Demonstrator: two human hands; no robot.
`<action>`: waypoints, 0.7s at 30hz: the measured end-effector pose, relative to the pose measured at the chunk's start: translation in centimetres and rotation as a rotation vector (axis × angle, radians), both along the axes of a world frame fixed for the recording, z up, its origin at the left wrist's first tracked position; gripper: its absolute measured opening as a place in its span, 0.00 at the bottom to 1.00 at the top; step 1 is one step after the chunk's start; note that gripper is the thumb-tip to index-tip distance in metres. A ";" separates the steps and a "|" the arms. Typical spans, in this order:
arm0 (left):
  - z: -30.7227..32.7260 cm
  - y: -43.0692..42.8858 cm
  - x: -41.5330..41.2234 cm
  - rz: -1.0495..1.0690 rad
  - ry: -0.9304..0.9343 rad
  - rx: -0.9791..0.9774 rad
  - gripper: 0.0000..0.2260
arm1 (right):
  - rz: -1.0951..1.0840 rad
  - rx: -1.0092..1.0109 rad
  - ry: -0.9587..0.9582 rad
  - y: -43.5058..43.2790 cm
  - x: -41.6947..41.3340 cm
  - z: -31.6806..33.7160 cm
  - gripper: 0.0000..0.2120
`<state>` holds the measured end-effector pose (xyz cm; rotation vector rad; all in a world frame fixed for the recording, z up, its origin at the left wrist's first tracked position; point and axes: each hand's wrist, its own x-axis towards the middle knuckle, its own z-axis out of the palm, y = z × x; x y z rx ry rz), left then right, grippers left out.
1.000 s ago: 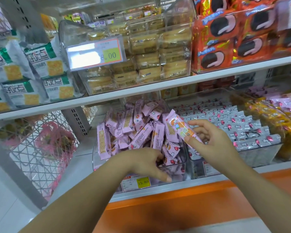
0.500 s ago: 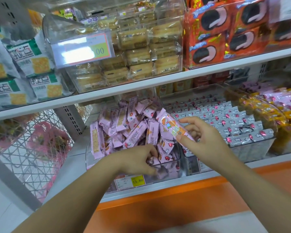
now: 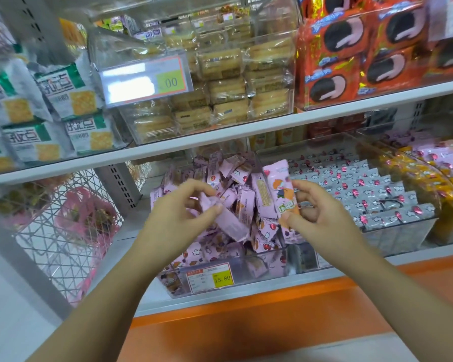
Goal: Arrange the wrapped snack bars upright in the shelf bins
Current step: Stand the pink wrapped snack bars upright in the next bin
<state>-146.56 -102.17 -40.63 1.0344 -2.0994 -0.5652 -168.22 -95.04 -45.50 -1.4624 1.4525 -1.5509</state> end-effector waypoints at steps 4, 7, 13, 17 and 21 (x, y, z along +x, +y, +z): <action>-0.9 0.9 -0.1 0.112 0.482 0.322 0.06 | 0.087 0.037 -0.115 -0.1 0.5 0.0 0.25; -1.6 1.9 -1.6 0.045 0.708 0.692 0.06 | 0.098 0.050 -0.161 0.0 0.6 0.0 0.19; -2.9 2.8 -3.6 0.097 0.699 0.895 0.05 | 0.080 0.075 -0.369 -0.2 -0.2 0.0 0.43; -2.5 2.9 -4.3 0.080 0.862 1.185 0.11 | 0.102 0.043 -0.461 -0.1 0.2 0.1 0.17; -2.6 3.0 -4.9 0.033 0.843 1.136 0.10 | 0.076 0.016 -0.396 -0.1 0.6 -0.1 0.13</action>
